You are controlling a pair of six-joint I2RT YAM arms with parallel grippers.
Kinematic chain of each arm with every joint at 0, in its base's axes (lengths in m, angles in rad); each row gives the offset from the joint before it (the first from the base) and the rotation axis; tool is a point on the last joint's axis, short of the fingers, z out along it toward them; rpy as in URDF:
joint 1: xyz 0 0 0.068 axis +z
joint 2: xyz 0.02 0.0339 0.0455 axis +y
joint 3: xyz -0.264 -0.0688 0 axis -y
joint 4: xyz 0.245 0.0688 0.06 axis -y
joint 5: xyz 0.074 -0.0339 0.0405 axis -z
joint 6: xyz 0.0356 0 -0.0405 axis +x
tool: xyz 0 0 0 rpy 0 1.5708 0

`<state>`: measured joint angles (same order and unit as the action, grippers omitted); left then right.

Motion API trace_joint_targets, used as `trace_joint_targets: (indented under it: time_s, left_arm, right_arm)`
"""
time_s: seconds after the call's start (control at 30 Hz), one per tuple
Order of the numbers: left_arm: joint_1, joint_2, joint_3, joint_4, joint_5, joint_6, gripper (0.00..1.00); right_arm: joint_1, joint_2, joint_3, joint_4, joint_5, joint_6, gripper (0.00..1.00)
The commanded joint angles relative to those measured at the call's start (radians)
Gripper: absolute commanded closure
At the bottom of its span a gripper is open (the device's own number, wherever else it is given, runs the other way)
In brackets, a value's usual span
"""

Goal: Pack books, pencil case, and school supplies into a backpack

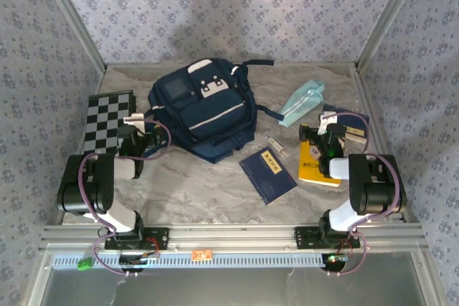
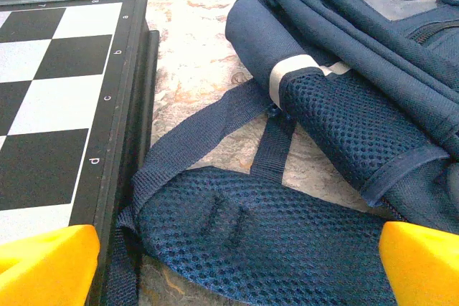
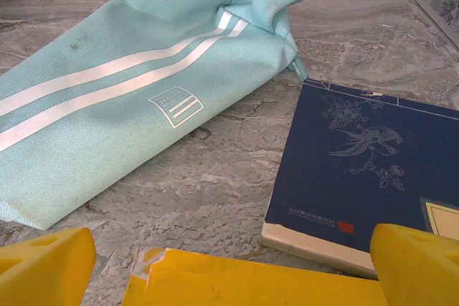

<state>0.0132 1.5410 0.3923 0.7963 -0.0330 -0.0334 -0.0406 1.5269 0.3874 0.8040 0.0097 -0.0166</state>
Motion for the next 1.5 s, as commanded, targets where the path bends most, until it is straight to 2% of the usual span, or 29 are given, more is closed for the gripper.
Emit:
trace_joint_targets:
  time_s: [0.0,1.3,1.47]
  left_arm:
    - [0.006,-0.006,0.023,0.012,0.022,0.016,0.0]
    - [0.007,-0.007,0.023,0.012,0.021,0.016,0.0]
    - [0.007,-0.031,0.041,-0.037,0.021,0.013,0.0]
  right_arm:
    - [0.006,-0.002,0.005,0.005,-0.003,-0.016,0.0]
    - [0.005,-0.004,0.006,0.006,-0.007,-0.014,0.0]
    - [0.003,-0.037,0.004,-0.019,-0.067,-0.038,0.0]
